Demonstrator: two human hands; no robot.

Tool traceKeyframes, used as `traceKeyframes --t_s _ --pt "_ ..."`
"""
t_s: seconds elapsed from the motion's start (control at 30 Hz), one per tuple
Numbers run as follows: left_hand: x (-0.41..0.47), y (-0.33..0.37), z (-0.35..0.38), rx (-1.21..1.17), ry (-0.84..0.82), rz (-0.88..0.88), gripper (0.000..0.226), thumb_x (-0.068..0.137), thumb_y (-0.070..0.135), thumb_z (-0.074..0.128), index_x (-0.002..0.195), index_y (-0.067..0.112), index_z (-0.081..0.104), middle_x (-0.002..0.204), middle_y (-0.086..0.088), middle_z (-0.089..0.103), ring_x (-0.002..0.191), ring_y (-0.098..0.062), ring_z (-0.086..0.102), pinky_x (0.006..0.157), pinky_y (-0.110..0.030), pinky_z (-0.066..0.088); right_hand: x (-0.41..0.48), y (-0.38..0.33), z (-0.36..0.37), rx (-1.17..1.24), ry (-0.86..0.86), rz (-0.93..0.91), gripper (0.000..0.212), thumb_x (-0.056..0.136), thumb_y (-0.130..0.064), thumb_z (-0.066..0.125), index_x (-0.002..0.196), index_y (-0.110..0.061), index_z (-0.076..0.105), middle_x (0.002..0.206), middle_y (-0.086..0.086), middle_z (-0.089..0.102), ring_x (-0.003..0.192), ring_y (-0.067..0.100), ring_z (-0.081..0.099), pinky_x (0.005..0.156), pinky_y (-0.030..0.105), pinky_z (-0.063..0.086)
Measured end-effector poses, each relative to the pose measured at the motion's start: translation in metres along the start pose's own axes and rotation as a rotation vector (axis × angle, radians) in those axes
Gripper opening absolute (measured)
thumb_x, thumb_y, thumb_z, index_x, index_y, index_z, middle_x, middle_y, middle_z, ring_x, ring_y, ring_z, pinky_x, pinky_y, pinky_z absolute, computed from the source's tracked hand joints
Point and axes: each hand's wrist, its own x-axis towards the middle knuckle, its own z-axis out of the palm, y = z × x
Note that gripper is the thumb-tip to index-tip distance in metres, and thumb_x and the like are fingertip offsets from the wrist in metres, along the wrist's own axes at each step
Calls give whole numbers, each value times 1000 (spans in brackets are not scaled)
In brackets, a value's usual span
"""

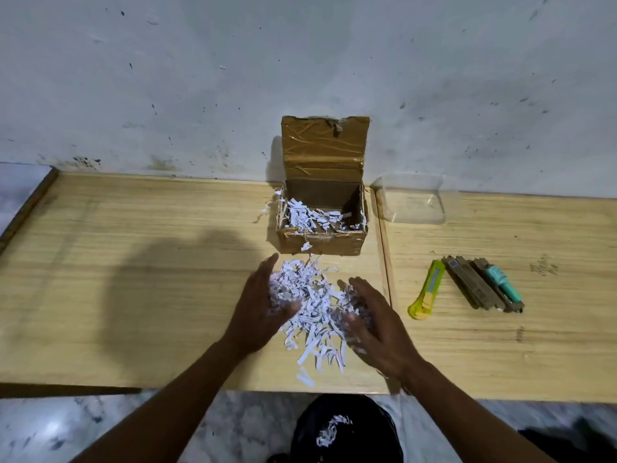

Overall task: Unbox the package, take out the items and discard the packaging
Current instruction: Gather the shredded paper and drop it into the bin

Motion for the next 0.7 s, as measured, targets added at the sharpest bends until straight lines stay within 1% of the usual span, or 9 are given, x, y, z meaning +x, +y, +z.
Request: traceKeyframes --t_s 0.03,0.1,0.2,0.3,0.37,0.47,0.53,0.63,0.7 --pt "-6 -3 -6 73 -52 69 112 68 77 65 154 24 17 152 -10 37 140 -31 37 111 -54 36 -7 3 -10 -50 -42 -39 69 89 -60 59 148 -45 27 152 -17 36 141 11 36 113 50 34" --pt "-23 -1 -11 268 -161 179 144 47 86 71 156 18 6 165 -8 8 152 -27 8 117 -60 19 -21 9 -26 -223 -151 -118 99 73 -69 71 151 -47 15 160 -16 23 149 11 20 119 46 24" --pt "-42 5 -2 465 -300 219 159 34 95 65 157 18 2 165 -10 -4 151 -31 -9 117 -65 5 -29 22 -32 -531 -304 -233 129 59 -85 67 157 -29 6 166 -4 4 153 17 -1 122 49 6" --pt "-40 8 9 593 -345 141 156 35 102 55 156 23 -4 164 -9 -12 150 -31 -18 117 -65 2 -21 23 -26 -670 -331 -184 125 64 -91 54 157 -27 -1 166 -4 -7 151 15 -12 122 48 0" --pt "-32 8 12 581 -309 60 149 43 100 54 156 24 -5 164 -7 -14 150 -28 -18 118 -62 5 -12 18 -20 -694 -306 -156 115 71 -90 47 156 -30 -2 165 -6 -9 151 13 -14 121 51 3" --pt "-23 4 12 527 -229 18 139 53 96 55 156 24 -3 165 -5 -10 151 -25 -13 118 -60 10 0 14 -16 -706 -278 -150 110 75 -88 44 157 -30 -2 166 -5 -6 151 14 -12 119 56 8" --pt "-16 4 10 509 -220 44 138 53 95 57 156 25 -2 165 -4 -9 151 -25 -13 118 -62 9 3 10 -16 -678 -273 -146 116 71 -90 48 157 -29 -3 166 -4 -8 151 15 -12 119 58 8" --pt "-7 8 4 514 -268 122 147 43 97 60 156 23 2 165 -3 -9 151 -25 -14 117 -63 3 5 4 -12 -651 -284 -138 135 55 -95 55 157 -28 -3 165 -4 -13 151 17 -16 120 58 -1" --pt "2 8 2 557 -308 192 151 39 98 60 157 22 4 165 -4 -5 151 -27 -12 117 -64 1 8 2 -7 -671 -295 -145 140 51 -97 55 156 -28 -4 165 -3 -15 150 17 -18 119 57 -5"
